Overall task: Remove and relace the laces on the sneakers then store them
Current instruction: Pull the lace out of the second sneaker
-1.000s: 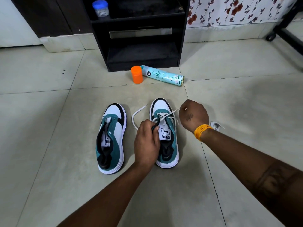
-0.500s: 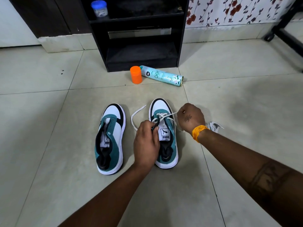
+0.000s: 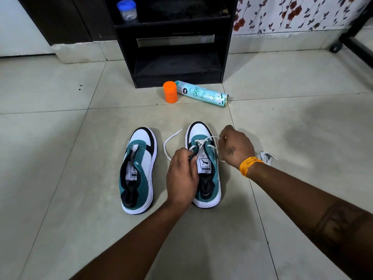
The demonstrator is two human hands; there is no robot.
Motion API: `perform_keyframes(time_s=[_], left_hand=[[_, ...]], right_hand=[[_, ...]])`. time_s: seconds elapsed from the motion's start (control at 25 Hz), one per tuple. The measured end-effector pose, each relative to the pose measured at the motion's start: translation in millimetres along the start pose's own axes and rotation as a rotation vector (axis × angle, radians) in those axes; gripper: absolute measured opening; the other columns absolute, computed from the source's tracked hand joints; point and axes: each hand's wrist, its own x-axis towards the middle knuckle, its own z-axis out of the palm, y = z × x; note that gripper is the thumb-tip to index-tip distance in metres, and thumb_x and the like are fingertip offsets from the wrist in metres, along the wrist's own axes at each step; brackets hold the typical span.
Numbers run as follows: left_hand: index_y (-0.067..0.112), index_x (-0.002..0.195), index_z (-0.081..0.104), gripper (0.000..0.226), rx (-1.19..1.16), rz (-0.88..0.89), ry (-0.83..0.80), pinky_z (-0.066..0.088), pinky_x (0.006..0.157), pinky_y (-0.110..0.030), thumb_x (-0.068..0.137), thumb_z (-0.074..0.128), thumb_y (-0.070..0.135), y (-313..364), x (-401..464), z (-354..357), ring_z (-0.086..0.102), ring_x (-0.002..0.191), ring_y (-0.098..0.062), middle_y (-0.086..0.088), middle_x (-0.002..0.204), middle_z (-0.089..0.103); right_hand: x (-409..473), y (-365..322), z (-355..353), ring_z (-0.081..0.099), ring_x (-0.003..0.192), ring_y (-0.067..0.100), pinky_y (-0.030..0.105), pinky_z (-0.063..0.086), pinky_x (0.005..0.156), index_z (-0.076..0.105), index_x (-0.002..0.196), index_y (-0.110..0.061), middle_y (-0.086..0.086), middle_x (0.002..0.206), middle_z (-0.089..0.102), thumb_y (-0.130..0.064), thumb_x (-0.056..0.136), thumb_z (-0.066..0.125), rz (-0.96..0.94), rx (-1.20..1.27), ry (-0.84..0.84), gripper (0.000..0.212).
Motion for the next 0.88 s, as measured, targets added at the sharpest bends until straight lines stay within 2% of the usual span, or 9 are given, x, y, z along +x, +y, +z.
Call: perform_keyframes(time_s=[0.08, 0.16, 0.24, 0.32, 0.4, 0.52, 0.6, 0.72, 0.88], left_hand=[[0.009, 0.101, 0.053, 0.007, 0.006, 0.005, 0.0, 0.045, 0.074, -0.039, 0.103, 0.055, 0.015, -0.2, 0.2, 0.1, 0.058, 0.089, -0.026, -0.006, 0.098, 0.063], [0.008, 0.1, 0.054, 0.007, 0.014, 0.015, 0.004, 0.044, 0.074, -0.039, 0.102, 0.054, 0.015, -0.2, 0.8, 1.1, 0.058, 0.089, -0.027, -0.007, 0.097, 0.062], [0.008, 0.1, 0.054, 0.009, 0.015, 0.023, 0.001, 0.045, 0.074, -0.04, 0.102, 0.053, 0.016, -0.1, 0.3, 1.5, 0.058, 0.089, -0.028, -0.007, 0.097, 0.062], [0.008, 0.1, 0.054, 0.011, 0.01, 0.016, -0.005, 0.047, 0.074, -0.041, 0.102, 0.052, 0.019, 0.6, -0.4, 1.0, 0.058, 0.089, -0.028, -0.007, 0.097, 0.062], [0.008, 0.1, 0.054, 0.011, 0.007, -0.007, -0.01, 0.048, 0.074, -0.042, 0.103, 0.053, 0.019, 0.6, 0.5, 0.3, 0.059, 0.089, -0.027, -0.006, 0.098, 0.063], [0.01, 0.1, 0.054, 0.008, 0.005, 0.016, -0.03, 0.049, 0.075, -0.042, 0.101, 0.057, 0.017, -0.8, 1.8, -2.3, 0.06, 0.09, -0.026, -0.004, 0.099, 0.063], [0.011, 0.098, 0.055, 0.012, -0.008, 0.028, -0.066, 0.051, 0.072, -0.041, 0.1, 0.059, 0.023, -0.6, 5.3, -6.3, 0.06, 0.087, -0.023, -0.001, 0.098, 0.062], [0.012, 0.093, 0.06, 0.022, -0.023, 0.051, -0.068, 0.05, 0.067, -0.037, 0.101, 0.062, 0.033, 2.3, 13.1, -17.2, 0.061, 0.083, -0.02, 0.002, 0.093, 0.063], [0.014, 0.09, 0.067, 0.019, 0.009, 0.106, -0.023, 0.051, 0.076, -0.038, 0.1, 0.059, 0.027, 2.1, 47.6, -21.1, 0.062, 0.088, -0.023, 0.0, 0.092, 0.066]], right_hand=[[-6.8, -5.1, -2.8, 0.065, 0.078, 0.037, 0.037, 0.046, 0.062, 0.05, 0.123, -0.017, 0.008, 0.082, 0.069, -0.028, 0.099, 0.048, -0.171, -0.019, -0.014, 0.026], [-10.3, -13.7, -2.2, 0.064, 0.079, 0.04, 0.037, 0.042, 0.06, 0.046, 0.133, -0.021, 0.012, 0.088, 0.07, -0.028, 0.099, 0.048, -0.335, -0.178, -0.052, 0.035], [-8.9, -19.0, 0.1, 0.065, 0.081, 0.043, 0.038, 0.041, 0.061, 0.047, 0.131, -0.019, 0.015, 0.095, 0.071, -0.026, 0.098, 0.048, -0.417, -0.334, -0.065, 0.033], [-3.5, -16.2, -0.9, 0.064, 0.08, 0.043, 0.038, 0.041, 0.06, 0.05, 0.12, -0.014, 0.015, 0.093, 0.071, -0.026, 0.1, 0.046, -0.365, -0.317, -0.004, 0.023], [3.8, -4.4, -0.7, 0.064, 0.081, 0.042, 0.037, 0.042, 0.062, 0.053, 0.111, -0.011, 0.016, 0.089, 0.07, -0.025, 0.101, 0.047, -0.145, -0.126, 0.08, 0.019], [4.4, 8.2, 1.7, 0.067, 0.097, 0.037, 0.036, 0.05, 0.077, 0.057, 0.125, -0.012, 0.013, 0.094, 0.074, -0.031, 0.099, 0.053, 0.132, 0.17, 0.09, 0.032], [-11.3, 2.7, 2.6, 0.069, 0.091, 0.026, 0.036, 0.052, 0.081, 0.049, 0.139, -0.019, 0.001, 0.086, 0.074, -0.046, 0.099, 0.056, 0.075, 0.32, 0.057, 0.049], [-46.3, -11.9, 5.5, 0.065, 0.085, 0.013, 0.031, 0.049, 0.073, 0.051, 0.129, -0.03, -0.012, 0.097, 0.067, -0.06, 0.092, 0.06, -0.111, 0.274, 0.106, 0.048], [-69.2, -11.1, 18.8, 0.063, 0.092, 0.019, 0.037, 0.052, 0.069, 0.052, 0.113, -0.025, -0.006, 0.109, 0.057, -0.049, 0.085, 0.065, -0.18, 0.171, 0.215, 0.039]])
